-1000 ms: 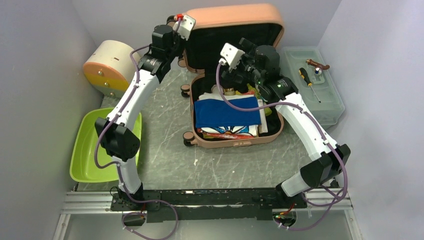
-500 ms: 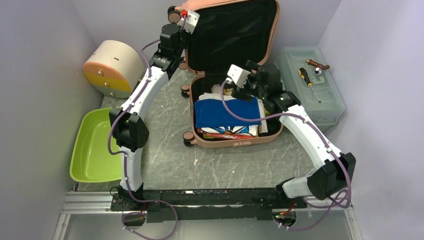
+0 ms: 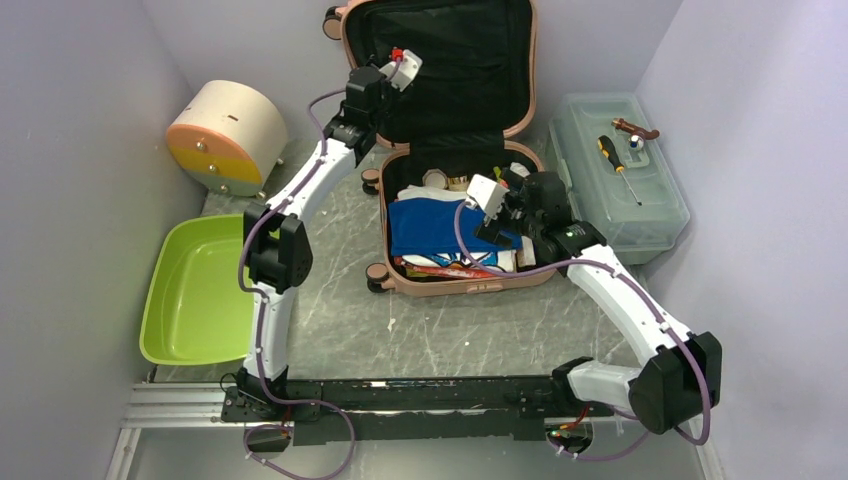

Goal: Open, take out, and arrange the luggage
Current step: Pick up the bin from the corner of the board.

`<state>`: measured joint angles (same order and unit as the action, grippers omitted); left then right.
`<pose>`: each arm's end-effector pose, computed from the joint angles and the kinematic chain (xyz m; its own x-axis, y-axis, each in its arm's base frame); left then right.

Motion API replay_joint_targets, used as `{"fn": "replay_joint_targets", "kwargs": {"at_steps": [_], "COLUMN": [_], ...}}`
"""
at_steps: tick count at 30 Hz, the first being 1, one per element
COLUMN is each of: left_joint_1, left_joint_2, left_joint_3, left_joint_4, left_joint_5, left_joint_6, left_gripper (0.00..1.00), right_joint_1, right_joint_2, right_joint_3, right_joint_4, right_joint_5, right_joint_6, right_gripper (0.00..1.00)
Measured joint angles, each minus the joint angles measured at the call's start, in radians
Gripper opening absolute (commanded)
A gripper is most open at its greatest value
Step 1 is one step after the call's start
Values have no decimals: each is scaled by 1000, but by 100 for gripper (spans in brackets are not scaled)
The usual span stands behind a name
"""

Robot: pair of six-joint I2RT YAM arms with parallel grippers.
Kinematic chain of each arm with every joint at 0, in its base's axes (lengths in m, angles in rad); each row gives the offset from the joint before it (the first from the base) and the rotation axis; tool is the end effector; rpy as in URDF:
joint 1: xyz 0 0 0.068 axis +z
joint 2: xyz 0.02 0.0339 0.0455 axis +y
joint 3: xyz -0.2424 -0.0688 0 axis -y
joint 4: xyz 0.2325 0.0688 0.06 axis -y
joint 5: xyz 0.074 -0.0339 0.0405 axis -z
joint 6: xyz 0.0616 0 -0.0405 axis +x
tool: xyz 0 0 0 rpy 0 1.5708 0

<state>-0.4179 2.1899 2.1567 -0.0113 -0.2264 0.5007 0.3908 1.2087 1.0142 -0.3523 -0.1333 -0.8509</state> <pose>0.4890 -0.2020 0.3572 0.0558 0.4871 -0.8716 0.1867 0.8525 0.4883 0.2643 0.1177 0.2839 0.0458 -0.7871 -0.6151 -0.6796 0.4268 -0.5967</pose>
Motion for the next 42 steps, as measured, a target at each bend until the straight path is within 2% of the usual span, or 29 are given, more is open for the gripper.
{"fn": "replay_joint_targets", "kwargs": {"at_steps": [3, 8, 12, 18, 21, 25, 28, 31, 35, 42], "left_joint_1": [-10, -31, -54, -68, -68, -63, -42, 45, 201, 234], "left_joint_2": [9, -5, -95, -371, -550, -789, -890, -933, -936, -972], "left_joint_3": [0, -9, -95, -266, -408, -675, -834, -914, -923, -1056], "left_joint_4": [-12, -26, -115, -396, -487, -538, -570, -625, -692, -780], "left_joint_5": [0, -5, 10, 170, 236, 275, 298, 320, 278, 195], "left_joint_6": [11, 14, 0, 0, 22, 38, 34, 15, -6, -34], "left_gripper": [73, 99, 99, 99, 99, 99, 99, 99, 100, 100], "right_joint_1": [-12, -32, -44, -66, -71, -72, -71, -71, -71, -71], "right_joint_2": [-15, -61, -90, -111, -111, -111, -120, -141, -163, -164], "right_joint_3": [-23, -66, -119, -180, -195, -204, -211, -225, -232, -232], "right_joint_4": [3, 20, 42, 47, 47, 43, 40, 39, 34, 16], "right_joint_5": [-18, -54, -84, -165, -217, -295, -349, -381, -439, -479], "right_joint_6": [11, 28, 40, 63, 72, 81, 84, 84, 84, 81], "right_gripper": [100, 100, 100, 100, 100, 100, 100, 100, 100, 100]}}
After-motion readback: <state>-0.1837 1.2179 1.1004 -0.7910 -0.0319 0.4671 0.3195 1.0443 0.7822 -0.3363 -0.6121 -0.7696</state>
